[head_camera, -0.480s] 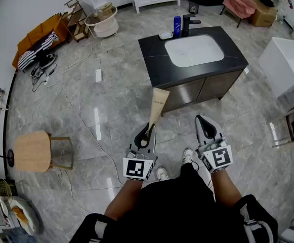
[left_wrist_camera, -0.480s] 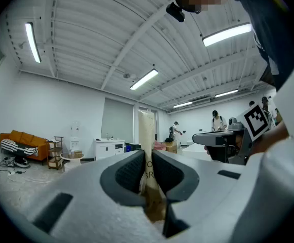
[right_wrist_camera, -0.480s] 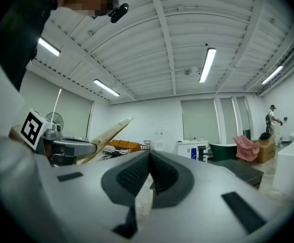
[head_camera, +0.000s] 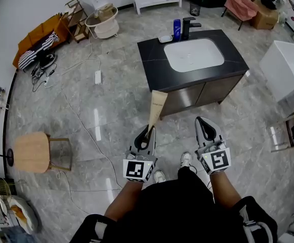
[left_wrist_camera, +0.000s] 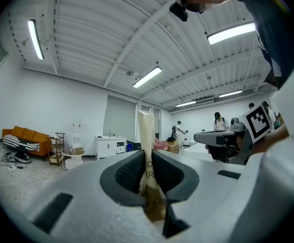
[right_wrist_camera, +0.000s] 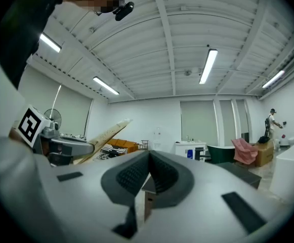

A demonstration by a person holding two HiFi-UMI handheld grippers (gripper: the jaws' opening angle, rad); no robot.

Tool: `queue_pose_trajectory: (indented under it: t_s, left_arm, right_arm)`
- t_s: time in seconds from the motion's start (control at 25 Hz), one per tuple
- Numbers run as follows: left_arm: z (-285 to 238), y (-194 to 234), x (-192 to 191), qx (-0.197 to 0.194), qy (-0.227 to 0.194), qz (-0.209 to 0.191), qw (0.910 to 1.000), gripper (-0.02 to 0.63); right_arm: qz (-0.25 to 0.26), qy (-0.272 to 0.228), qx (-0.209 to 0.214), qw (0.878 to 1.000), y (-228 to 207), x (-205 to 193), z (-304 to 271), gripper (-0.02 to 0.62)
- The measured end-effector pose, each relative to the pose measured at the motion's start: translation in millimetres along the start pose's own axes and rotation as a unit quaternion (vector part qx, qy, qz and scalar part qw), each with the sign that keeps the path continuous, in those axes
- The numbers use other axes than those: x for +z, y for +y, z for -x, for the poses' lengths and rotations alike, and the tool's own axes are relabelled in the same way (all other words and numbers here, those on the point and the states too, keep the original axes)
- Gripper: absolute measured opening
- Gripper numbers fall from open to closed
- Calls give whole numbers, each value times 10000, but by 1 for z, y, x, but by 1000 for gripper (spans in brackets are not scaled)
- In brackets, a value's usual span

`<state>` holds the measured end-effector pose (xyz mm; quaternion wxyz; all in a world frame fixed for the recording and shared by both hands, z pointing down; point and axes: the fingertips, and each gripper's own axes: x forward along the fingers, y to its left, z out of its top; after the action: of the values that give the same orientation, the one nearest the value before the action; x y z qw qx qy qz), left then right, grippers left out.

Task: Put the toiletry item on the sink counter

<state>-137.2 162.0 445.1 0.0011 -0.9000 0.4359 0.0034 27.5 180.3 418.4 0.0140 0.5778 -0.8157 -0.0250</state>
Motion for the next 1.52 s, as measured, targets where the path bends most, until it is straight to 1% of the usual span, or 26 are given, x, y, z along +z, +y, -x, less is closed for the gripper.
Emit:
queue_pose_trajectory:
  t_s: [0.08, 0.2, 0.4, 0.56, 0.76, 0.96, 1.12, 1.28, 1.4, 1.52]
  left_arm:
    - [-10, 1, -1, 39, 18, 23, 10000, 55]
    - [-25, 2, 1, 84, -1, 54, 10000, 55]
    - [-54, -1, 8, 296, -46, 63, 9995, 55]
    - [-77, -11, 7, 520, 19, 3, 9986, 55]
    - [-93, -18, 9, 766, -2, -33, 9971, 55]
    - [-113, -25, 7, 843, 38, -143, 9963, 54]
    - [-128, -12, 6, 956, -4, -177, 9953, 52]
    - [-149, 8, 0, 1066, 14, -67, 9943, 48]
    - [-167, 26, -1, 1129, 7, -44, 9936, 48]
    - [-186, 43, -4, 1132, 6, -31, 9936, 48]
  right_arm:
    - [-99, 130, -68, 9998, -14, -2, -4, 6]
    - [-103, 147, -12, 9998, -30, -1, -14, 6]
    - [-88, -125, 288, 9995, -58, 7, -32, 5]
    - [-107, -265, 541, 9981, -86, 7, -42, 6]
    - [106, -162, 953, 9953, -102, 5, -48, 6]
    - [88, -207, 1114, 9935, -122, 3, -57, 6]
    - [120, -187, 1237, 9921, -126, -1, -73, 6]
    - [168, -91, 1239, 9921, -135, -4, -98, 6]
    - [322, -39, 1287, 9911, -139, -7, -123, 6]
    - [314, -172, 1374, 9899, -141, -6, -150, 6]
